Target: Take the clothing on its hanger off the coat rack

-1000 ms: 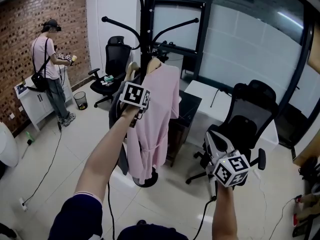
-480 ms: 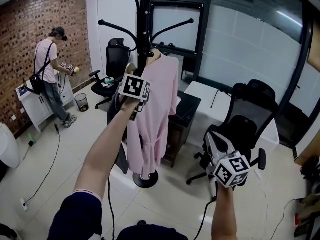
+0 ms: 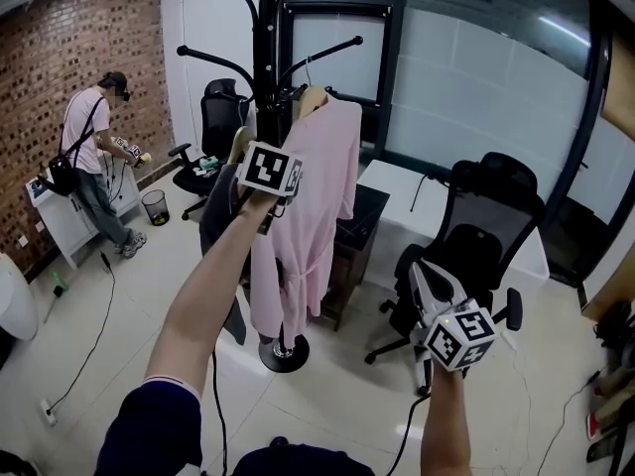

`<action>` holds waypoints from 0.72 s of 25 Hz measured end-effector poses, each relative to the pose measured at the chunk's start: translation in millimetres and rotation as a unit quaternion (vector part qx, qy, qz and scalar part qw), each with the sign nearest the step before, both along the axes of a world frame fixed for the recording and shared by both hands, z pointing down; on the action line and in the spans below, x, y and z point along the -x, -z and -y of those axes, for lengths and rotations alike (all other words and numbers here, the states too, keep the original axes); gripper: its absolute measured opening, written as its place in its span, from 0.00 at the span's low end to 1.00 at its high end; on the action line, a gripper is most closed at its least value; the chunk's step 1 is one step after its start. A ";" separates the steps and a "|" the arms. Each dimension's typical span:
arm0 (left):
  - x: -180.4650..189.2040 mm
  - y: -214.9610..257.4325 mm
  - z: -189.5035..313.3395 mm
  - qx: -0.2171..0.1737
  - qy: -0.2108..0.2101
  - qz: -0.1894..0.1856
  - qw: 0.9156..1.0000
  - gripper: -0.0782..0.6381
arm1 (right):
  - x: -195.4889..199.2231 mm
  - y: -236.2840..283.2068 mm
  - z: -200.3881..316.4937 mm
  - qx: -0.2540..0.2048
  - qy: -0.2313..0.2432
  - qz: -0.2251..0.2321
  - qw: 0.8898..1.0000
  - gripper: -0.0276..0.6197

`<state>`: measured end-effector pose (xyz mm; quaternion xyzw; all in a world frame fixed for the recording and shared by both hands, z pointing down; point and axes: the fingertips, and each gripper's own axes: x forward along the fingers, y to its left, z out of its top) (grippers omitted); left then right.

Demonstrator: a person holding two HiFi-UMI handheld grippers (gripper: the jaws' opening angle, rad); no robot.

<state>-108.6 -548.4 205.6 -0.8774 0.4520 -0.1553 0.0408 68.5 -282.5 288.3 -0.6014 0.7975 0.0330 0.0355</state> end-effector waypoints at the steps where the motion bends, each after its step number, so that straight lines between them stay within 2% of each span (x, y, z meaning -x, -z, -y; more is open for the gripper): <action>1: -5.5 -1.0 -4.0 -0.001 -0.007 0.002 1.000 0.17 | -2.1 0.6 -1.6 0.000 -0.001 0.000 1.000 0.05; 10: -53.3 -22.6 -41.2 0.017 -0.073 0.015 0.997 0.17 | -19.7 -0.6 -21.0 0.003 -0.023 0.005 1.000 0.05; 18: -102.6 -47.5 -80.8 0.033 -0.134 0.018 0.990 0.17 | -52.9 -14.8 -42.6 0.021 -0.067 0.019 0.997 0.05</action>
